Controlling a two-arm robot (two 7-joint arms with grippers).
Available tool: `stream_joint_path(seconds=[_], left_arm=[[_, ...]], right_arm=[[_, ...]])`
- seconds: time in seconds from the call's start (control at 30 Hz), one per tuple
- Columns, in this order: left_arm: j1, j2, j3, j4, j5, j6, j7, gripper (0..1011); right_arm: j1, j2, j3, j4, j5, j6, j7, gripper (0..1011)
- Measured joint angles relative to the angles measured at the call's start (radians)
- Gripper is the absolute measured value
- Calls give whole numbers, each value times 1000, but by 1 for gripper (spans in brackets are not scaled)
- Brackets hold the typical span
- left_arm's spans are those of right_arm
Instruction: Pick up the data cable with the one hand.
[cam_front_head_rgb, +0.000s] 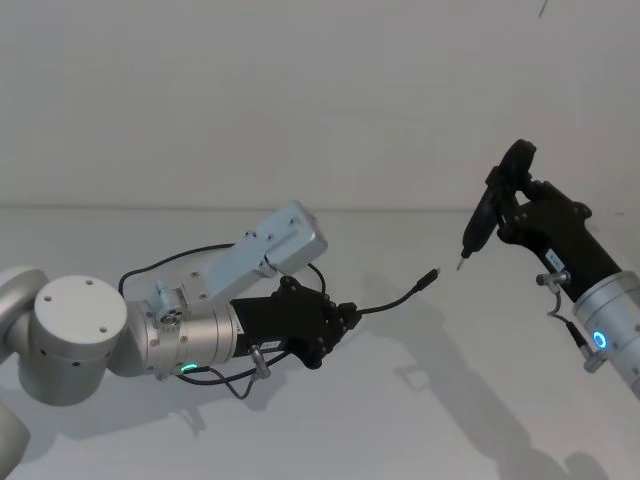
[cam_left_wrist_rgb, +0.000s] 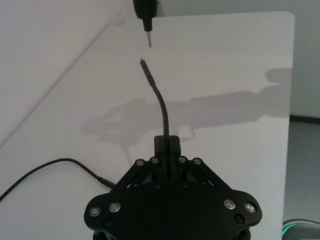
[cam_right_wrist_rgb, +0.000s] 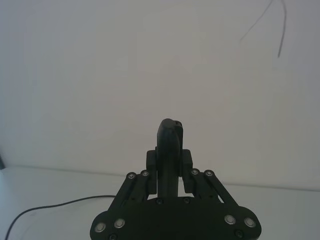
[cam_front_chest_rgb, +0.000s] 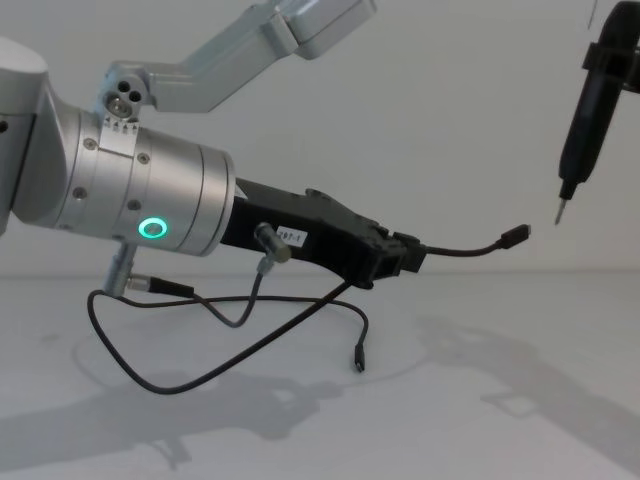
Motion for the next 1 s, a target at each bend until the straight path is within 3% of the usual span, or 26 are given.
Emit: stream_joint_path(seconds=[0.27, 1.0], left_arm=[[0, 1, 0, -1, 0, -1, -1, 36], [0, 1, 0, -2, 0, -2, -2, 36]], right_arm=[[18, 4, -10, 25, 29, 10, 33, 279], [35, 29, -37, 53, 32, -49, 72, 279]])
